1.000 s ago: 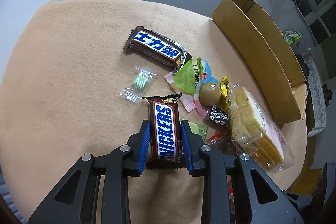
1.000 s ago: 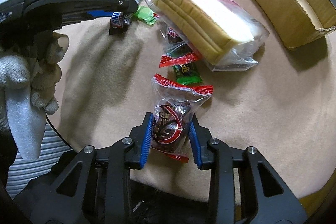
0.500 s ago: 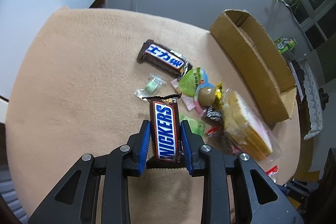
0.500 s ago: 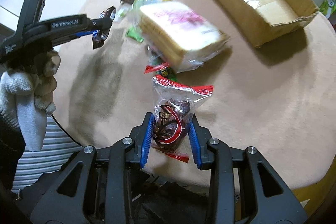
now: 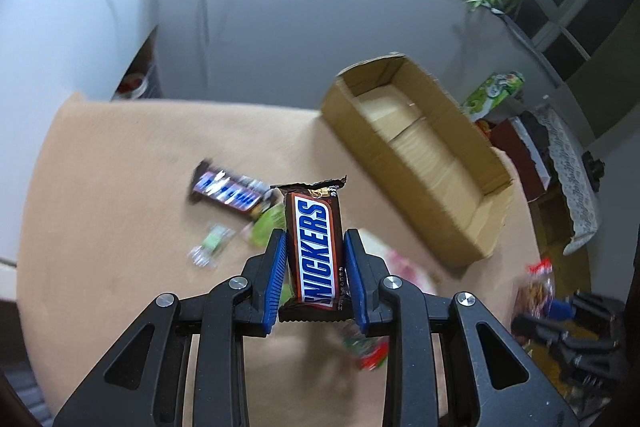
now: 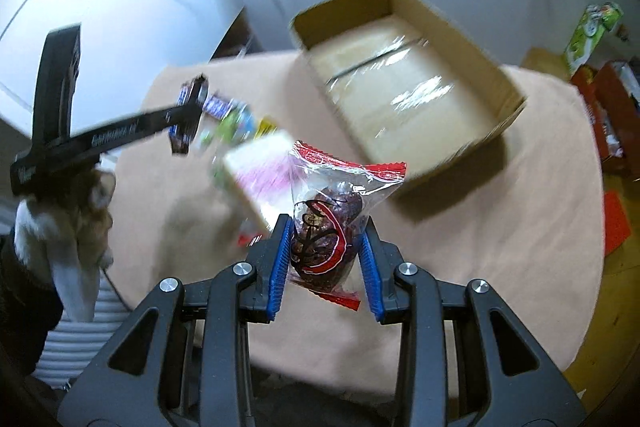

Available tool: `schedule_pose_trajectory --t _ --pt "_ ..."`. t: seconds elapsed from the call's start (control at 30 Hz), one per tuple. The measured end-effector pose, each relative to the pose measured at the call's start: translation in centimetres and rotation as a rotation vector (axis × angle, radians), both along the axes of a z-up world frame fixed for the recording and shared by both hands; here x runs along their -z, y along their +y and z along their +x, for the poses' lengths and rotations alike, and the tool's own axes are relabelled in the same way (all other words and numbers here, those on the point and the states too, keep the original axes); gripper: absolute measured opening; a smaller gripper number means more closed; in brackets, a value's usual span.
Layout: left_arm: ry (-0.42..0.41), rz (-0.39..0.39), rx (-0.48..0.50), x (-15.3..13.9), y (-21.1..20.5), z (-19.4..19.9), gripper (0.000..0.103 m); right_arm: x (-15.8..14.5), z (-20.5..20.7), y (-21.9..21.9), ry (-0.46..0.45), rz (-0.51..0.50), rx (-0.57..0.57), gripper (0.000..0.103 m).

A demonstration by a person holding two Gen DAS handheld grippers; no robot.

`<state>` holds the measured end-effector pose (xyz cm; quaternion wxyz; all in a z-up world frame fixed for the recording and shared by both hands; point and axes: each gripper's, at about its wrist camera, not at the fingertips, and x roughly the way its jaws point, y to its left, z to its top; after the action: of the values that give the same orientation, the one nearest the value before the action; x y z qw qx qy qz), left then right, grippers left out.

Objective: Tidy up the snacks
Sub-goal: 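Carry both items over the cardboard box and open both grippers to drop them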

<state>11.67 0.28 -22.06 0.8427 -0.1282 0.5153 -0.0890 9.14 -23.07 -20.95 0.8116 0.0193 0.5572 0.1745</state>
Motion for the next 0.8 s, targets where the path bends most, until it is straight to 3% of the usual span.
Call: schedule_pose_trajectory --t 0.4,0.63,0.8 --pt "-0.009 0.063 0.169 -0.5 -8.1 6.0 0.027 2.3 8.0 -3.1 -0.019 -0.070 0.087 0.034" --pt "-0.008 0.162 0.280 0.1 -12.0 8.3 0.027 3.9 10.3 -4.0 0.001 -0.088 0.098 0.034" --pt "0.022 0.184 0.299 1.1 -13.3 9.8 0.028 4.7 11.3 -4.2 0.012 -0.089 0.108 0.034"
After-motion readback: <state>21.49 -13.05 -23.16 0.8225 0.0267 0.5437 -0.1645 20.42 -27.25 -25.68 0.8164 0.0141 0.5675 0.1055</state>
